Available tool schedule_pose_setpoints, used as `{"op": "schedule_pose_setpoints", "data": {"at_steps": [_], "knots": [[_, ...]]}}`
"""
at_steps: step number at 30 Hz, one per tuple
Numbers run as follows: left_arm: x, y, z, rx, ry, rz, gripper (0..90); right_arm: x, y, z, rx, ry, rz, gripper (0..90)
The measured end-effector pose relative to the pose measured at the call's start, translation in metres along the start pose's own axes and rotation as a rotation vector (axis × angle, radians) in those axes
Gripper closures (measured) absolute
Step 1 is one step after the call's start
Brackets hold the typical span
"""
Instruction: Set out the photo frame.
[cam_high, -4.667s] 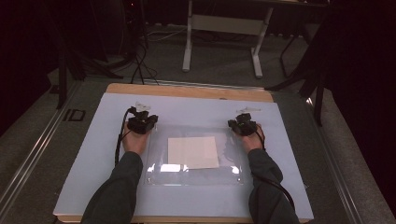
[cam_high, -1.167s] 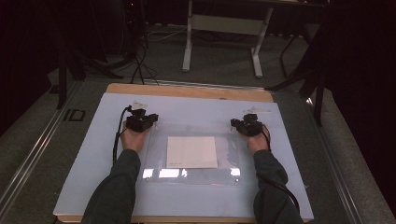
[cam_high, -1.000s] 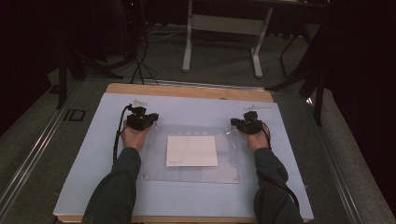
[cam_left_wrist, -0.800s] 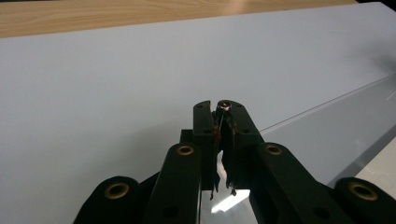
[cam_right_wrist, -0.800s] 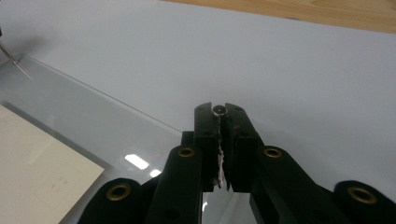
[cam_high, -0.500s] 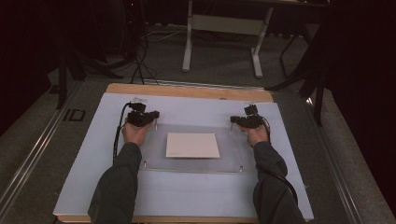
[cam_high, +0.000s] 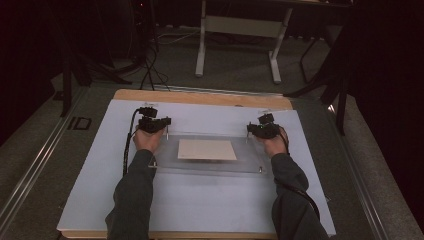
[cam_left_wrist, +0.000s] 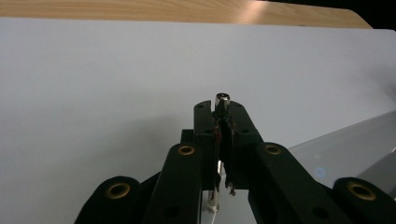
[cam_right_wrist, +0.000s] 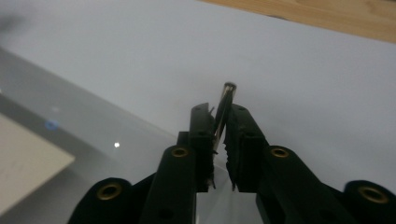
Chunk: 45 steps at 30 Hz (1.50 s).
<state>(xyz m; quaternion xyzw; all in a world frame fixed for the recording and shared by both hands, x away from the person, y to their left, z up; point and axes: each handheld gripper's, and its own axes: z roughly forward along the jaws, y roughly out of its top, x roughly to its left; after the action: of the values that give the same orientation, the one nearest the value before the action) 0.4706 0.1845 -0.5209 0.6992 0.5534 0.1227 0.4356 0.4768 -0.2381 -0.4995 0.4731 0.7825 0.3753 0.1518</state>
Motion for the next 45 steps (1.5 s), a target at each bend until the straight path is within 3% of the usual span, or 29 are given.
{"op": "schedule_pose_setpoints", "data": {"at_steps": [5,7,13,24,28,34,38,42,45], "knots": [[0.001,0.000,0.000,-0.002,-0.006,-0.016,85.1,0.001,-0.009,-0.013,-0.045,0.017,-0.043,73.4],[0.000,0.000,0.000,-0.003,-0.005,-0.016,85.0,0.001,-0.019,-0.024,-0.078,-0.007,-0.080,71.2],[0.001,-0.001,0.001,-0.009,-0.007,-0.029,84.9,0.002,-0.043,-0.045,-0.149,-0.032,-0.098,69.2],[0.001,0.000,0.001,-0.002,-0.006,-0.039,84.9,0.000,-0.068,-0.059,-0.149,-0.035,-0.133,65.3],[0.001,0.000,0.001,-0.003,-0.010,-0.040,84.8,0.003,-0.075,-0.061,-0.142,-0.046,-0.183,66.0],[0.002,0.000,0.001,0.000,-0.014,-0.043,84.7,0.008,-0.081,-0.063,-0.120,-0.012,-0.235,62.1],[0.002,0.000,0.001,0.000,-0.015,-0.043,84.7,0.011,-0.084,-0.061,-0.114,0.009,-0.280,49.0],[0.002,0.000,0.002,0.001,-0.016,-0.048,84.7,0.017,-0.082,-0.061,-0.142,0.032,-0.329,32.5],[0.002,0.000,0.002,0.003,-0.018,-0.050,84.6,0.021,-0.081,-0.061,-0.160,0.055,-0.353,26.9]]}}
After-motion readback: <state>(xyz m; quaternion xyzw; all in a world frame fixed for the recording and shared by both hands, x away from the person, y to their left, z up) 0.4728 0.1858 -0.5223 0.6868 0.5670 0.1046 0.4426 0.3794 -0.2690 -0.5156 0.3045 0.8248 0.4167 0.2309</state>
